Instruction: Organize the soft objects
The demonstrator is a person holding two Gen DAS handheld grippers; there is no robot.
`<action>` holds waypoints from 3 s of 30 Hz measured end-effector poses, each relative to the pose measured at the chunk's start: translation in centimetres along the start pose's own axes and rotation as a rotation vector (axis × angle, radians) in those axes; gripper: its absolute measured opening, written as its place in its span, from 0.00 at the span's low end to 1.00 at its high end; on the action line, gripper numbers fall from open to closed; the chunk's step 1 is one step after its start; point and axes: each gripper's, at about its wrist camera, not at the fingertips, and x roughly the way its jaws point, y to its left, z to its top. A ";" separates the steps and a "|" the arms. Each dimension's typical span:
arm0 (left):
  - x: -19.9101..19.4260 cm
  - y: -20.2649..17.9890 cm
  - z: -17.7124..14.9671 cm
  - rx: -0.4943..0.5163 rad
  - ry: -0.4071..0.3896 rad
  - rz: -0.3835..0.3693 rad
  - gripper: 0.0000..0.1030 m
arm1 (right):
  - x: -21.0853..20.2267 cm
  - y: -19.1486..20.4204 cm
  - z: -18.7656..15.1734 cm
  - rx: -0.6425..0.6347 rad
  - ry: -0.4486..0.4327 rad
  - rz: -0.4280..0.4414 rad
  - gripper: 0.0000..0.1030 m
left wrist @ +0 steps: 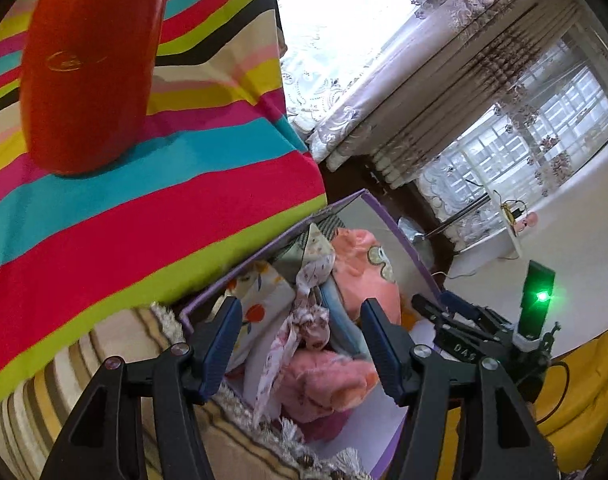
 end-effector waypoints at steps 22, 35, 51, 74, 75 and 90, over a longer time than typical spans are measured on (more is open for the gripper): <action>-4.6 -5.3 -10.3 -0.003 -0.046 0.206 0.75 | -9.1 0.7 -6.7 -0.026 -0.070 0.009 0.75; -3.8 -5.5 -10.2 -0.023 -0.061 0.228 0.83 | -10.2 -0.7 -6.5 0.021 -0.125 0.033 0.76; -3.5 -5.6 -10.2 -0.014 -0.067 0.230 0.86 | -10.0 -0.4 -6.5 0.007 -0.114 0.029 0.76; -3.3 -5.7 -10.2 -0.009 -0.062 0.234 0.88 | -9.5 -0.4 -6.8 0.012 -0.102 0.023 0.77; -3.3 -5.7 -10.2 -0.009 -0.062 0.234 0.88 | -9.5 -0.4 -6.8 0.012 -0.101 0.023 0.77; -3.2 -5.7 -10.2 -0.010 -0.062 0.234 0.88 | -9.4 -0.3 -6.9 0.013 -0.098 0.022 0.77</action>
